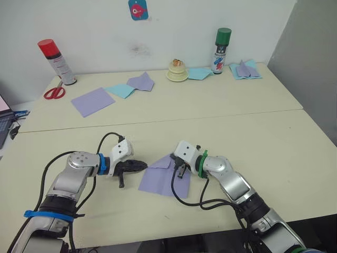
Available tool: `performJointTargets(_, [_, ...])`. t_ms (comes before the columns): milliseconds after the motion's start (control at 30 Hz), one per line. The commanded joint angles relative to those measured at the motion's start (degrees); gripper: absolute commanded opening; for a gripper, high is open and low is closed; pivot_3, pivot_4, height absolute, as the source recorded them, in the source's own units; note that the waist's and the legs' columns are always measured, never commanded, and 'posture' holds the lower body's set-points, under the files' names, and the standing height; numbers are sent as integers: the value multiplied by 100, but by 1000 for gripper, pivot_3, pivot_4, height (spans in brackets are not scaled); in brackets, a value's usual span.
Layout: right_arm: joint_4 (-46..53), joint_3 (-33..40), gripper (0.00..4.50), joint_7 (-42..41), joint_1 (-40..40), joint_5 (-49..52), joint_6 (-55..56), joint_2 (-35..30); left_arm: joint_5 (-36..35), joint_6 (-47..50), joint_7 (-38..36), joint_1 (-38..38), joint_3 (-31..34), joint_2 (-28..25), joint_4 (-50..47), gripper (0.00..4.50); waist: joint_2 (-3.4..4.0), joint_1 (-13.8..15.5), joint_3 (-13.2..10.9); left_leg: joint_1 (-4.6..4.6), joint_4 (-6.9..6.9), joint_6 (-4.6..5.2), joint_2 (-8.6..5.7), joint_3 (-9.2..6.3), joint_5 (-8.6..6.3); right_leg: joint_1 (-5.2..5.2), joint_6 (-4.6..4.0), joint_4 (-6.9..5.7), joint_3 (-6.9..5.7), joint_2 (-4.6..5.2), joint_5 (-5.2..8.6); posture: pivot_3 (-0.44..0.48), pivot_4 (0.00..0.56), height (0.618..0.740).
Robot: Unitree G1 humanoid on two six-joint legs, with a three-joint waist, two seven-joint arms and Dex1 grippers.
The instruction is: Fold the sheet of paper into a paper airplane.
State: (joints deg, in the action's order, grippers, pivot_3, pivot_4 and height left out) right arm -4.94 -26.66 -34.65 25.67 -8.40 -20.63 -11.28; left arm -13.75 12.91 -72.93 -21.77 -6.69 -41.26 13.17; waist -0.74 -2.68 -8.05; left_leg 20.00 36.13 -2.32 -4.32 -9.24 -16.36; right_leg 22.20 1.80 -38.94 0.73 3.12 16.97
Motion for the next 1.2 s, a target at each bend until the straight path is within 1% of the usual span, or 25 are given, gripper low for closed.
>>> performJointTargets(33, [-196, -28, 0, 12, 9, -103, -90, -25, -272, 174, -48, -305, 179, 34, -407, 32, -1, 1, -1, 0, 0, 0, 0, 2, 0, -1, 0, 0, 2, 0, 0, 0, 150, 740])
performJointTargets(100, [-213, -38, 0, 10, 21, -106, -86, -13, -250, 207, -8, -384, 49, 149, -498, 32, 0, -1, -1, -1, 0, 0, 0, 2, 0, 0, 0, 0, 3, 0, 0, 0, 150, 740])
performJointTargets(167, [-227, -42, 0, 6, 36, -104, -84, 0, -73, 69, 121, -436, -117, 318, -410, 32, 0, -1, -1, -1, 0, 0, 0, 3, 0, 0, 0, 0, 4, 0, 0, 0, 150, 740])
performJointTargets(367, [-240, -43, 0, 8, 82, -103, -99, 32, 586, -799, 450, -609, -505, 745, 405, 32, -1, 4, -1, -2, 0, -2, 0, 4, 1, 1, -1, 0, 5, -1, -1, 0, 150, 740])
performJointTargets(433, [-231, -45, 0, 9, 83, -106, -107, 33, 709, -993, 560, -657, -540, 869, 707, 32, -1, 5, -1, -1, 0, -2, 0, 5, 1, 1, -1, 0, 6, -2, -1, 0, 150, 740])
performJointTargets(567, [-225, -45, 0, 18, 84, -111, -120, 41, 864, -1253, 612, -620, -560, 945, 1057, 32, -1, 5, -1, -1, 0, -2, 0, 5, 1, 2, -1, 0, 6, -1, -1, 0, 150, 740])
performJointTargets(767, [-206, -47, 0, 28, 80, -113, -140, 47, 728, -1091, 562, -220, -386, 741, 1121, 32, -1, -4, 0, -4, 0, -1, 0, 5, 1, 1, -1, 0, 7, -1, -1, 0, 150, 740])
performJointTargets(1033, [-195, -53, 0, 26, 91, -107, -160, 63, 536, -754, 436, 480, -283, 396, 415, 32, 0, -12, 2, -8, -1, -1, 0, 2, 0, -1, -1, 0, 11, -2, -1, 0, 150, 740])
performJointTargets(1200, [-211, -57, 0, 27, 106, -108, -161, 73, 514, -687, 427, 622, -266, 272, 227, 32, 0, -11, 2, -9, -2, 0, 0, 2, 0, -1, 0, 0, 10, -2, -1, 0, 150, 740])
